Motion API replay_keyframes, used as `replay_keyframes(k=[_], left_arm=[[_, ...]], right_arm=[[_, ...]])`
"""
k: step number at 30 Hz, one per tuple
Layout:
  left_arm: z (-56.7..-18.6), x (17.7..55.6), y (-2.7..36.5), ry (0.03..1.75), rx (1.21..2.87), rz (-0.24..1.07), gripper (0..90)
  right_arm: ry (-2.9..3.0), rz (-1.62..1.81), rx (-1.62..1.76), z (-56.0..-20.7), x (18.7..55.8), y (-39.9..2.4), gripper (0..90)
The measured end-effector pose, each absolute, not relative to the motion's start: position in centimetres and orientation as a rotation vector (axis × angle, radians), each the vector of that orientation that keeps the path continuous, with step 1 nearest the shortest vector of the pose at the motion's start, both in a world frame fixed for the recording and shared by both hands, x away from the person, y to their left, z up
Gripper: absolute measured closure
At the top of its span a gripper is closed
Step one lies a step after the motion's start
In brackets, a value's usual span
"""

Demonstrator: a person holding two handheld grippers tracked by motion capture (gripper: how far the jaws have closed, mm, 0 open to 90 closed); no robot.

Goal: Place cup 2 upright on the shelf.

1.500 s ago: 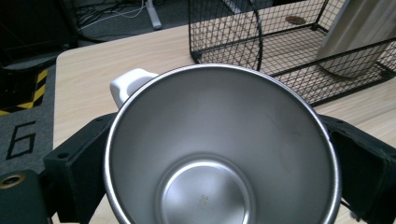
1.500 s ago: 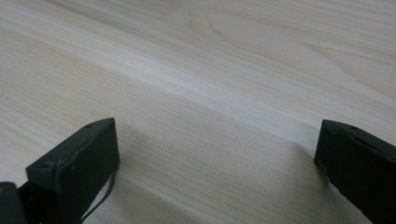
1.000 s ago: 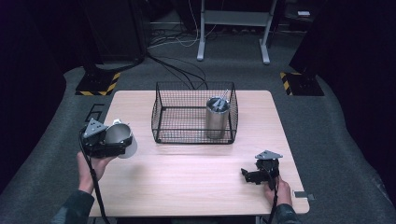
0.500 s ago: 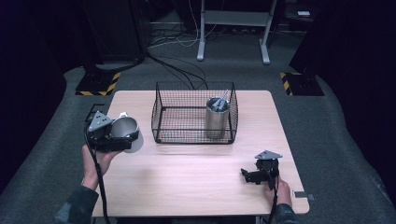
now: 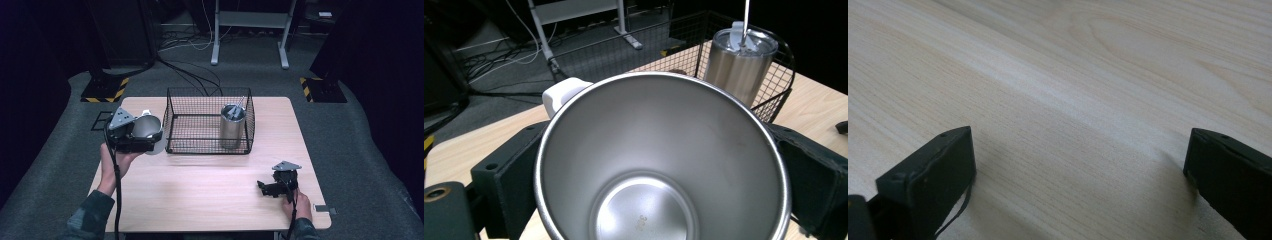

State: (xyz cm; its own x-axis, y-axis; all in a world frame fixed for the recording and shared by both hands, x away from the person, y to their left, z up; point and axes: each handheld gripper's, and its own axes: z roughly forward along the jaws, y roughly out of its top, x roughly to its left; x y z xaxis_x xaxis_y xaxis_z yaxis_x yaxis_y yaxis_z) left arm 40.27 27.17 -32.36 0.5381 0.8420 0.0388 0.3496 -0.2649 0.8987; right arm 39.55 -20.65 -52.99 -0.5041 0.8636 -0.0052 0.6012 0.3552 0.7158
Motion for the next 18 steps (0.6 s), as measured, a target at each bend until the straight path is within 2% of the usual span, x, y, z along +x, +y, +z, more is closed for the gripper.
replay_keyframes(k=[18], left_arm=[[-30.8,43.3,23.4,0.924,1.864,0.64,6.2]], right_arm=[[2.241,0.941,1.284,-53.0,39.6,-20.7,0.0]])
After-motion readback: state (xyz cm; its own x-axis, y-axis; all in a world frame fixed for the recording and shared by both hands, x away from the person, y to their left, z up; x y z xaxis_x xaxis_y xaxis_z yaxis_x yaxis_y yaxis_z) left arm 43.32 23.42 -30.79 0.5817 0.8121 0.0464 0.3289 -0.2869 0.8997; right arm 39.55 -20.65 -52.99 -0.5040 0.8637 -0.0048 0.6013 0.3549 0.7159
